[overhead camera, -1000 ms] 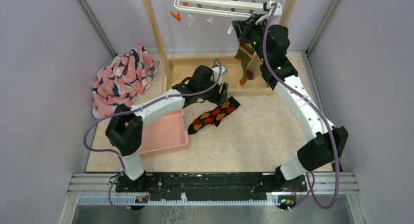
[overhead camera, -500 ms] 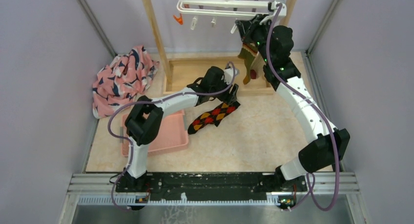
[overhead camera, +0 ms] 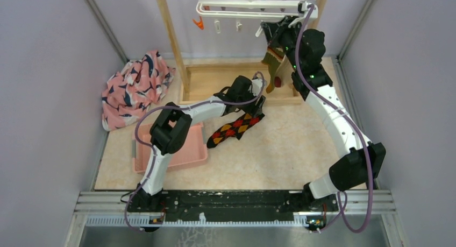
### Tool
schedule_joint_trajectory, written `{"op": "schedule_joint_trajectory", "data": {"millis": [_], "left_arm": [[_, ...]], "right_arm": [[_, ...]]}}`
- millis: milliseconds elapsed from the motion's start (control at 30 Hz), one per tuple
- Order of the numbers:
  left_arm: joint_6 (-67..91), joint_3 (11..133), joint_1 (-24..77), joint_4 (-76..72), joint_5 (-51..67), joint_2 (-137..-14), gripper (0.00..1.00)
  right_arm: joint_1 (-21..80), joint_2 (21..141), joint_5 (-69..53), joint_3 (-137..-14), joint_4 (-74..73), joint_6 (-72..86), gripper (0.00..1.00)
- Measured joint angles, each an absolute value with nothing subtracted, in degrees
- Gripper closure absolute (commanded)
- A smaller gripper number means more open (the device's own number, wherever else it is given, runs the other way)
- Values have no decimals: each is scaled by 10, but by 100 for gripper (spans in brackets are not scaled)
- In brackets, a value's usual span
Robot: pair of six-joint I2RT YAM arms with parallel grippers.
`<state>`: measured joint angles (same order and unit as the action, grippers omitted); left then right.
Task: Clip the socks to the hanger
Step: Pick up the sock from the center of the board.
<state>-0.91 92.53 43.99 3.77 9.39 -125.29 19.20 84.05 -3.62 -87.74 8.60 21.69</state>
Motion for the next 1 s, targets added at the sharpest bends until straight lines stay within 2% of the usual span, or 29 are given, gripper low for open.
{"op": "schedule_joint_trajectory", "data": {"millis": [467, 567, 833, 867, 933, 967, 1000], "left_arm": [[8, 966, 439, 64, 90, -1305, 31], [16, 966, 439, 64, 84, -1306, 45], [31, 964, 430, 57, 78, -1310, 76], [33, 959, 429, 51, 77, -1310, 78], [38, 944, 426, 33, 77, -1306, 75], [41, 934, 425, 22, 78, -1303, 70], [45, 927, 425, 12, 78, -1300, 58]], "right_arm": [[185, 835, -43, -870, 94, 222, 100], [185, 835, -44, -870, 95, 222, 100], [182, 835, -45, -870, 95, 223, 100], [182, 835, -45, -870, 95, 223, 100], [182, 835, -45, -870, 95, 223, 100], [182, 835, -45, -870, 95, 223, 100], [182, 835, -45, -870, 95, 223, 100]]}}
